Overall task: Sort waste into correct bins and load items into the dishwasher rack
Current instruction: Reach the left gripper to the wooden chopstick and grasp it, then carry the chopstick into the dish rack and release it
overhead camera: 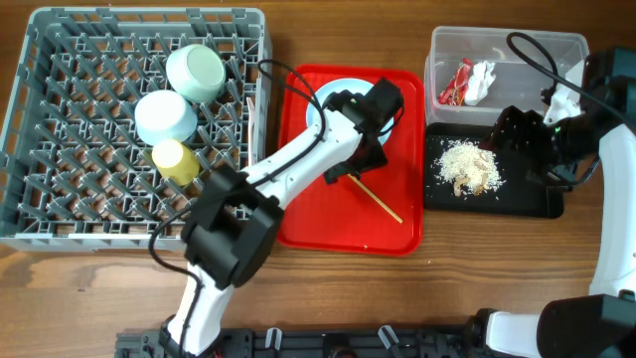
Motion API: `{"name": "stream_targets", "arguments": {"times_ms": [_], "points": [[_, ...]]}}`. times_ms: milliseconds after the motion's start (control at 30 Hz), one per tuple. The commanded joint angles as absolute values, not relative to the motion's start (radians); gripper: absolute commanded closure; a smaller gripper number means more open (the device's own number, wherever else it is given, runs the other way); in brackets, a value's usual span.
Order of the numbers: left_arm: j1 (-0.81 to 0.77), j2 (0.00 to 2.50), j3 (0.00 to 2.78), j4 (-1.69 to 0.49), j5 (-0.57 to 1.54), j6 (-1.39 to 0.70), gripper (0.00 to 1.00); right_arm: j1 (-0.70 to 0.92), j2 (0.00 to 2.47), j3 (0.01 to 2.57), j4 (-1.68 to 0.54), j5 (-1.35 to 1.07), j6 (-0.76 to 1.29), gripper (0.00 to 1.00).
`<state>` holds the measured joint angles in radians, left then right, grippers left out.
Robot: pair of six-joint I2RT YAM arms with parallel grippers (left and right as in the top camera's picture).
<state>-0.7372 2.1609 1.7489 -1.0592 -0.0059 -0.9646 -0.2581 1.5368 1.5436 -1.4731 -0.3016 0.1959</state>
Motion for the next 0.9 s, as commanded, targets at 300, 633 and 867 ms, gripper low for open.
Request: {"name": "stream_targets", "arguments": {"times_ms": [300, 633, 867], "points": [[-0.763, 2.273, 1.750, -1.033, -0.004, -0.950, 0.35, -0.258, 1.520, 1.559, -1.472, -0.285, 0.183, 0.00], [-0.767, 2.291, 1.718, -1.045, 0.002, -0.950, 0.66, -0.258, 1.520, 1.559, -1.472, -0.285, 0.183, 0.00], [-0.767, 2.291, 1.718, -1.064, 0.002, -0.950, 0.80, -0.258, 1.520, 1.559, -1.472, -0.285, 0.183, 0.00]]}}
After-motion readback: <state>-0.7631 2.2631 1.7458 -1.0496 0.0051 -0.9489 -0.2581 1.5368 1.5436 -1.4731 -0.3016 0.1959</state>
